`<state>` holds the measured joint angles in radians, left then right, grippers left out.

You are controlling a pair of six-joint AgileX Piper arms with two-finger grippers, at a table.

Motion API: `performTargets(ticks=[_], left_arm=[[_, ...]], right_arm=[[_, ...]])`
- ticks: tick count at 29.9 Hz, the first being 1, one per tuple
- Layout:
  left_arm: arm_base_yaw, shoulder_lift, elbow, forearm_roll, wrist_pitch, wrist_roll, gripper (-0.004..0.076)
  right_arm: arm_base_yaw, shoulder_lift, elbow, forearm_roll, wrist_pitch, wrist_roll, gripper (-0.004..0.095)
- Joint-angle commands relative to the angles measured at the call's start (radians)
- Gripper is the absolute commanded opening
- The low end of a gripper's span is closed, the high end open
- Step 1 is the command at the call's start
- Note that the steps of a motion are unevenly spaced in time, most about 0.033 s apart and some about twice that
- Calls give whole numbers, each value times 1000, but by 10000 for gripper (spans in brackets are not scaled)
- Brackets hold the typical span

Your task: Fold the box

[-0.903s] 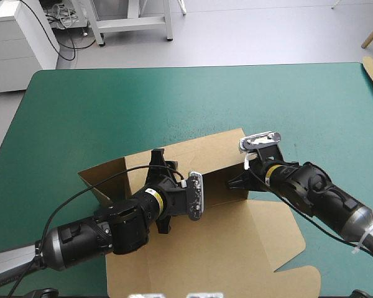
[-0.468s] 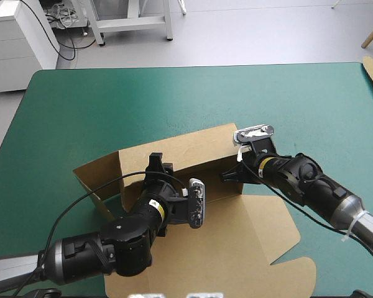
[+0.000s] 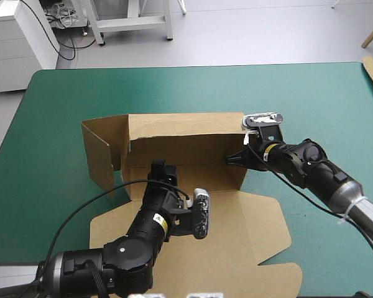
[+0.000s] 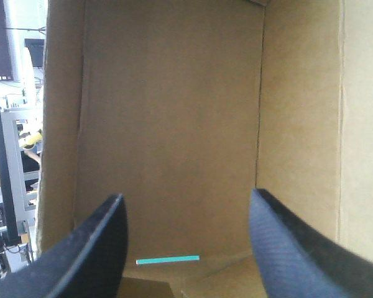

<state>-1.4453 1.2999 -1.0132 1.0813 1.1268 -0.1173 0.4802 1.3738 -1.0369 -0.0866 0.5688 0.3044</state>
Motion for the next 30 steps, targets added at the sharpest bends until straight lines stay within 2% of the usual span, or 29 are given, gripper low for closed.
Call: performTargets(ticks=[1,10,14,19,23,26,30], left_arm=[[-8,-25,-26,91,16,-29,410],[1,-28,-141,165,-7,-22,410],[58,-36,-214,109,-69,34,409],[229,-36,-318,-132,-171,162,409],[375,-36,-380,-280,-211,220,409],[478,-38,-411,-364,-212,250,408],[642,-53,-412,-552,-230,338,356]], right_arm=[[-18,7,-21,-35,61,-27,-21],[-20,7,-96,-39,239,-75,-22],[-20,7,-164,-39,306,-102,-21],[-20,13,-259,-44,401,-136,-22],[-22,44,-328,-47,465,-169,-22],[-59,82,-384,-35,515,-193,-21],[-155,156,-455,13,601,-254,-22]])
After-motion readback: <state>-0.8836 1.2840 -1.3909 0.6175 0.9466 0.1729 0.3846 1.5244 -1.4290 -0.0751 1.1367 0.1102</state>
